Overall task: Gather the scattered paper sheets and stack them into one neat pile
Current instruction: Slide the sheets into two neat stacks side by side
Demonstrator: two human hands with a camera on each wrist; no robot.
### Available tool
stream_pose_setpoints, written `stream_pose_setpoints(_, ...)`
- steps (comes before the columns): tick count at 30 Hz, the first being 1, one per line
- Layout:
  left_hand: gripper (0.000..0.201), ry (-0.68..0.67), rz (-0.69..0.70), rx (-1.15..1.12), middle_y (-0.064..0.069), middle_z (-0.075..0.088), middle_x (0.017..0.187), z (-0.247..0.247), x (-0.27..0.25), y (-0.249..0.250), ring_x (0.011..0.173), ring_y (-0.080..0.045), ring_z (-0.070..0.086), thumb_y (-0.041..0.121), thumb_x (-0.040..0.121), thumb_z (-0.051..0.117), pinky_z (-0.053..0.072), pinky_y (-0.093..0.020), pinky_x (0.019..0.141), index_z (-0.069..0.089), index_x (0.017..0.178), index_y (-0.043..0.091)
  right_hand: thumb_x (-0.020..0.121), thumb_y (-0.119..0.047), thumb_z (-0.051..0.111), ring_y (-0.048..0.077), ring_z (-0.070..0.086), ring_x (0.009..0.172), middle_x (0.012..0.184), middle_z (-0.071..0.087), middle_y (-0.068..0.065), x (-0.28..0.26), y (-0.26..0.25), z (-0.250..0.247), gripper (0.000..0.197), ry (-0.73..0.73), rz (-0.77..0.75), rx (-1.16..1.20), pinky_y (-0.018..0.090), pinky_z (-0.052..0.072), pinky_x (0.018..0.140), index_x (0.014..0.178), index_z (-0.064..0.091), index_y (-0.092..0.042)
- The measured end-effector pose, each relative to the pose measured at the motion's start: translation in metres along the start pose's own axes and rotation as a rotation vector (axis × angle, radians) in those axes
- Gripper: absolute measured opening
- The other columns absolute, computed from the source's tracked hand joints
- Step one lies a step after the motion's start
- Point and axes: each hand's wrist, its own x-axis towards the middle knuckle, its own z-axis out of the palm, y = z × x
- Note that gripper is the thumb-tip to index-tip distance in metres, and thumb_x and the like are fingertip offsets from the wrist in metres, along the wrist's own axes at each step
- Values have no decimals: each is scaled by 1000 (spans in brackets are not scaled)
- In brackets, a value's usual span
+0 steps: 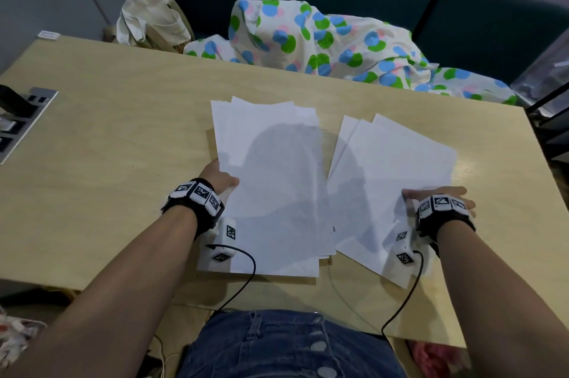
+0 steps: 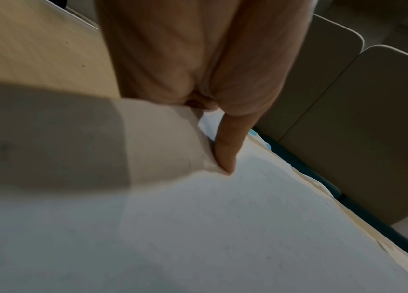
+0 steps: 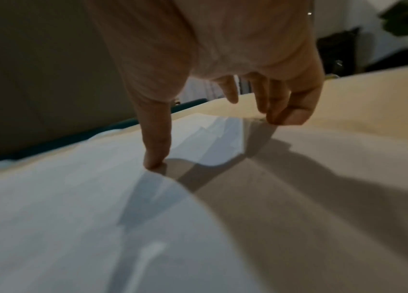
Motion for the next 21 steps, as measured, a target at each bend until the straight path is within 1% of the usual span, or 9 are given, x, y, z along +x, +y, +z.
stream_pose_setpoints(2, 76, 7, -6, 11, -12, 30, 155, 0, -1, 1, 140, -30, 35, 17, 87, 64, 33, -39, 112, 22, 150, 7, 70, -36, 79, 41, 15, 142, 155, 11, 23, -2, -6, 2, 111, -22, -23, 101, 55, 20, 116, 149, 7, -6)
stream_pose_setpoints(4, 76, 8, -2, 13, -12, 31, 154, 1, -3, 3, 139, -30, 36, 17, 87, 64, 34, -39, 111, 23, 149, 7, 66, -37, 83, 41, 27, 139, 151, 22, 24, -7, -15, 6, 115, -40, -6, 67, 54, 30, 111, 148, 9, -2)
stream_pose_setpoints(6, 75, 10, -9, 32, -12, 34, 153, 0, -4, 4, 138, -30, 38, 17, 86, 64, 36, -39, 110, 24, 149, 6, 46, -43, 89, 41, 45, 126, 136, 46, 24, -13, -24, 12, 119, -74, -24, 54, 53, 44, 99, 139, 26, -1)
stream_pose_setpoints(8, 73, 10, -6, 41, -13, 38, 150, -1, -6, 5, 134, -31, 42, 17, 84, 64, 38, -39, 108, 27, 147, 6, 36, -43, 89, 39, 51, 118, 126, 54, 22, -10, -29, 23, 111, -60, -55, 60, 52, 48, 93, 127, 39, -3)
stream_pose_setpoints(10, 72, 17, 3, 49, -13, 42, 147, -1, -8, 5, 131, -31, 45, 17, 83, 64, 40, -40, 107, 30, 145, 6, 50, -38, 88, 41, 45, 124, 135, 45, 21, -29, -36, 23, 101, -49, -79, 7, 52, 46, 97, 130, 35, -6)
stream_pose_setpoints(14, 69, 27, 9, 53, -13, 46, 144, -1, -10, 8, 128, -31, 48, 16, 83, 64, 42, -38, 103, 32, 144, 6, 77, -22, 76, 40, 24, 139, 151, 15, 23, -47, -47, 28, 100, -84, -141, -20, 47, 29, 110, 147, 8, -2)
stream_pose_setpoints(16, 68, 36, 15, 40, -13, 46, 144, 0, -11, 9, 129, -31, 47, 14, 84, 64, 41, -38, 104, 33, 144, 6, 75, -14, 77, 39, 32, 136, 149, 25, 24, -44, -48, 34, 92, -122, -190, 89, 47, 32, 109, 145, 19, 1)
stream_pose_setpoints(19, 65, 45, 18, 13, -13, 46, 144, 2, -12, 8, 130, -30, 46, 11, 86, 63, 39, -38, 105, 34, 144, 5, 68, -16, 80, 32, 63, 96, 113, 62, 21, -47, -42, 34, 57, -82, -209, 127, 38, 52, 81, 115, 54, 3)
stream_pose_setpoints(21, 61, 45, 26, 5, -12, 49, 141, 2, -14, 8, 128, -30, 48, 9, 86, 62, 39, -36, 102, 36, 141, 5, 68, -15, 79, 26, 61, 67, 84, 65, 17, -48, -39, 33, 27, -97, -233, 146, 35, 52, 69, 77, 59, 0)
